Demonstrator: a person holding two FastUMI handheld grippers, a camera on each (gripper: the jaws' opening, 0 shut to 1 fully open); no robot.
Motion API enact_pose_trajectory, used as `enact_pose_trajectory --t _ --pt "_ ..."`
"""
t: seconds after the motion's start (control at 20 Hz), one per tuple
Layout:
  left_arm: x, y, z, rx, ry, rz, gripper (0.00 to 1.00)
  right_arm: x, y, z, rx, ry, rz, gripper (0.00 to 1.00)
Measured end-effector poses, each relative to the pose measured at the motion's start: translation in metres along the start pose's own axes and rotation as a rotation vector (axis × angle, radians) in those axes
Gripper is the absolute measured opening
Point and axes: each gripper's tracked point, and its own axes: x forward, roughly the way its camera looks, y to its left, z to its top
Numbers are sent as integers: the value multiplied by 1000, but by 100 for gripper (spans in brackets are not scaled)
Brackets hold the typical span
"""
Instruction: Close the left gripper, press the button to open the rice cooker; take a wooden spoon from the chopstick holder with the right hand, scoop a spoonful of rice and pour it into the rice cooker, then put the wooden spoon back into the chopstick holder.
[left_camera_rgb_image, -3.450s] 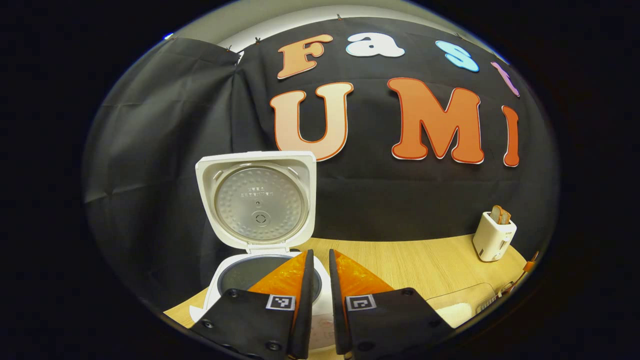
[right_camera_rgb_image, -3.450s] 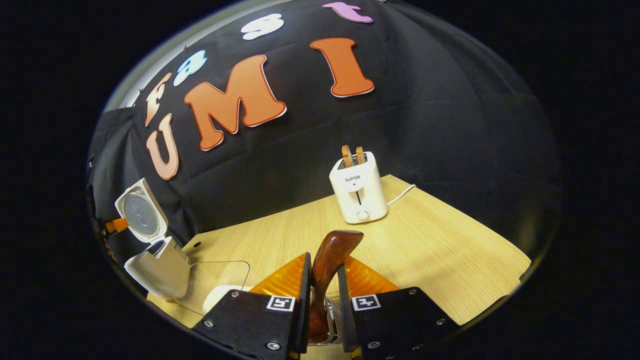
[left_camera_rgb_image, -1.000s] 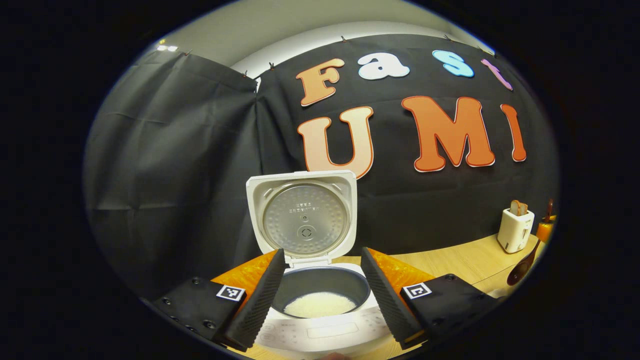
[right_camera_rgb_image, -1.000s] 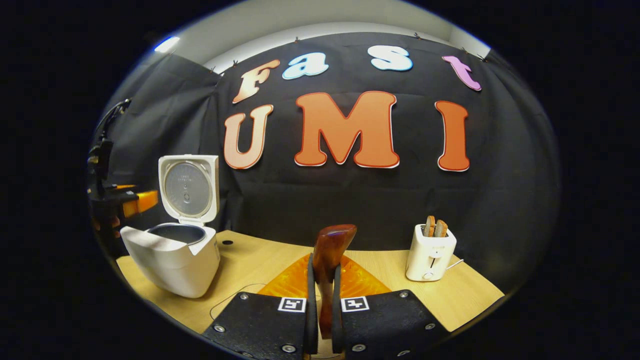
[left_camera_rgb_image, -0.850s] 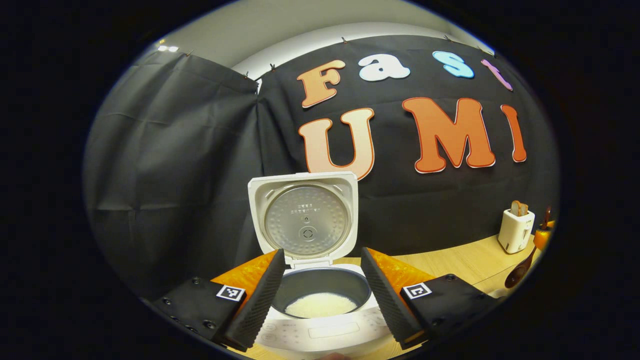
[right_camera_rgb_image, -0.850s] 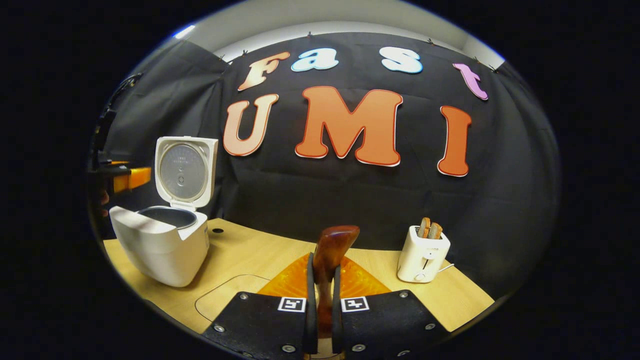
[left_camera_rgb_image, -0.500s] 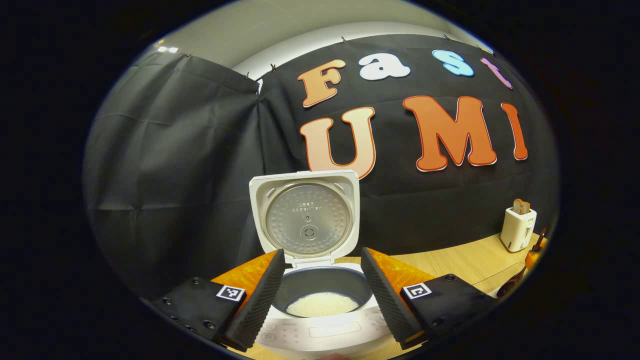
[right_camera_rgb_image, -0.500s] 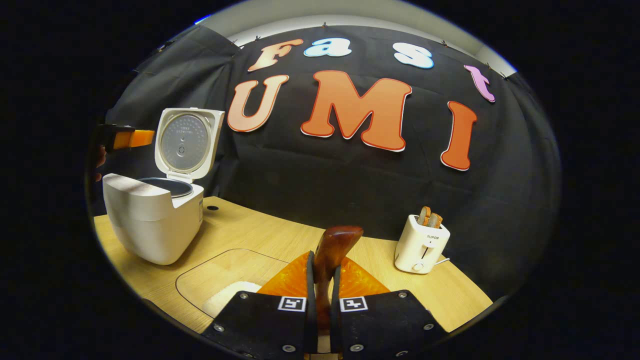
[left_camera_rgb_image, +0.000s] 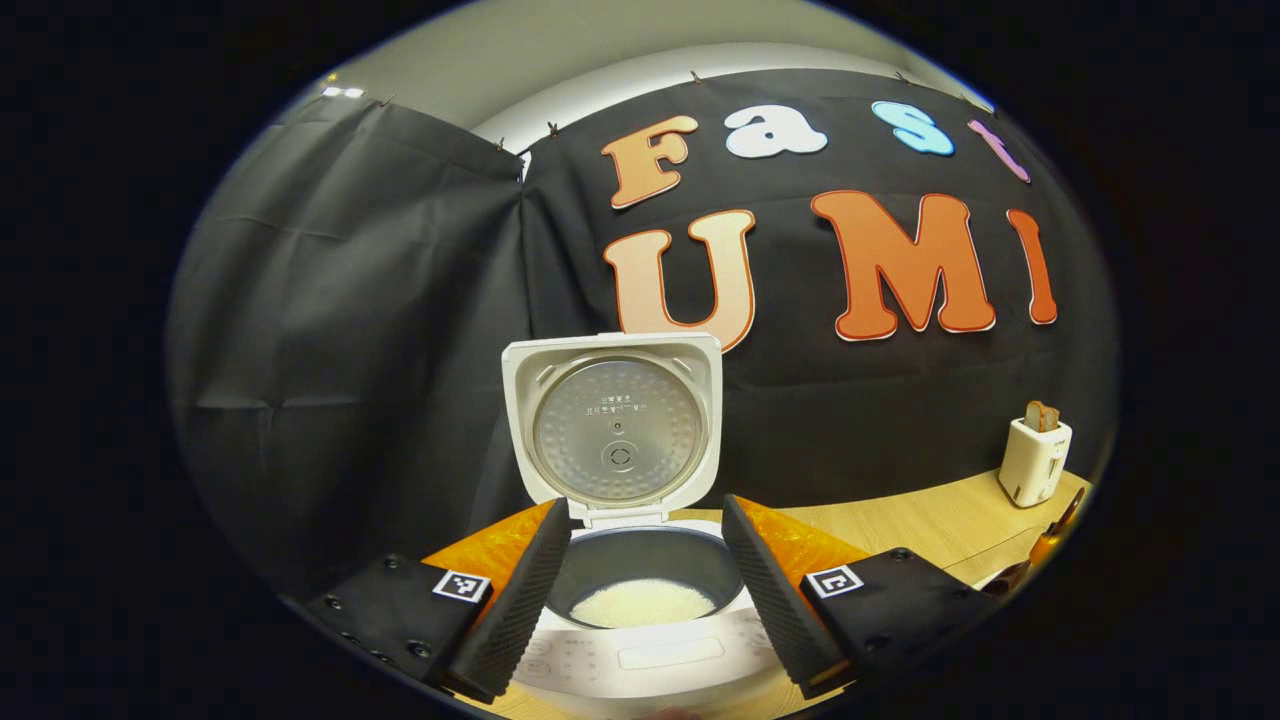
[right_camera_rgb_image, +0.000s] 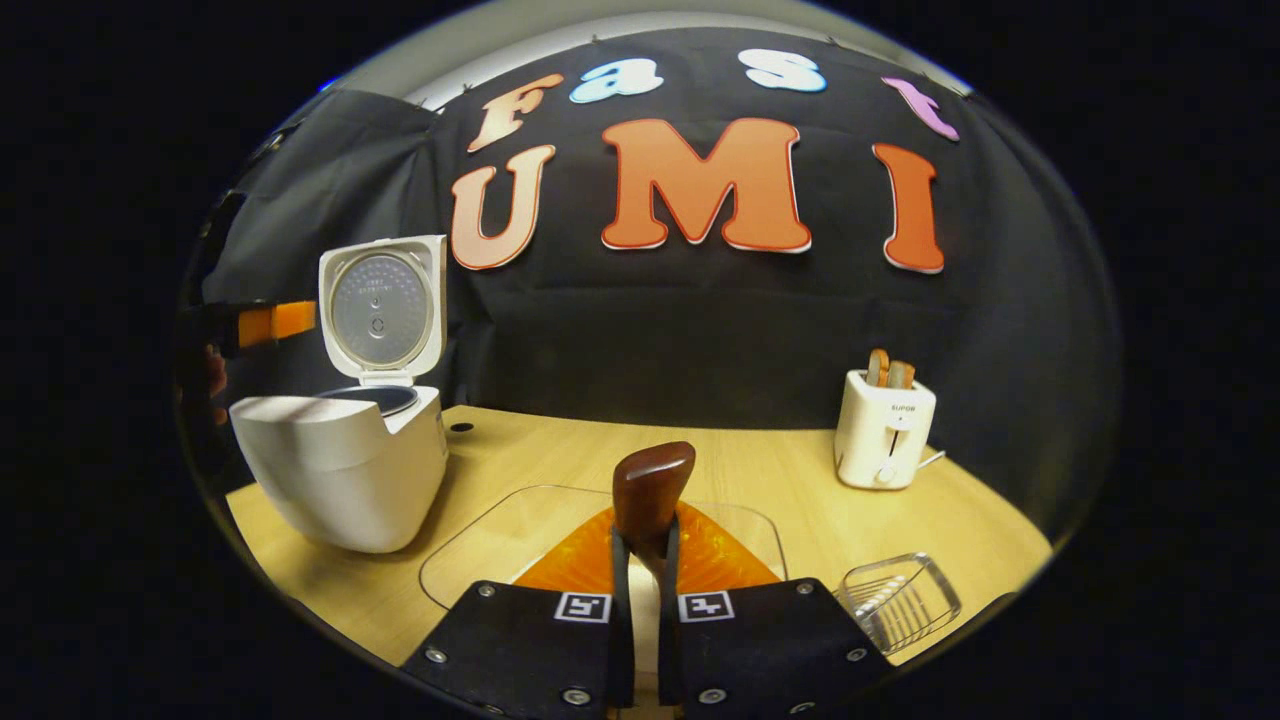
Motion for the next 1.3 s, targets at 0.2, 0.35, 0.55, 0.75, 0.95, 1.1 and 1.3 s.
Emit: enact_pose_trajectory --t 0.2,0.35,0.55,0.75,0.95,1.1,1.3 --pt "-3 6 -2 -2 0 7 99 3 -1 -1 235 56 45 11" --pt "-8 12 -3 -13 -5 17 99 4 -5 0 324 71 37 10" --pt "-9 19 -4 -21 -10 24 98 10 -8 -4 464 110 29 10" --pt "-13 27 -5 -19 -11 36 98 15 -8 -3 549 128 31 10" --pt "-15 33 -5 -23 -15 44 98 19 6 0 568 134 54 10" --pt "-16 35 -7 -26 -10 47 98 23 15 -1 622 160 92 10" --pt "-16 37 -5 -24 -19 53 98 29 5 -4 756 190 87 10"
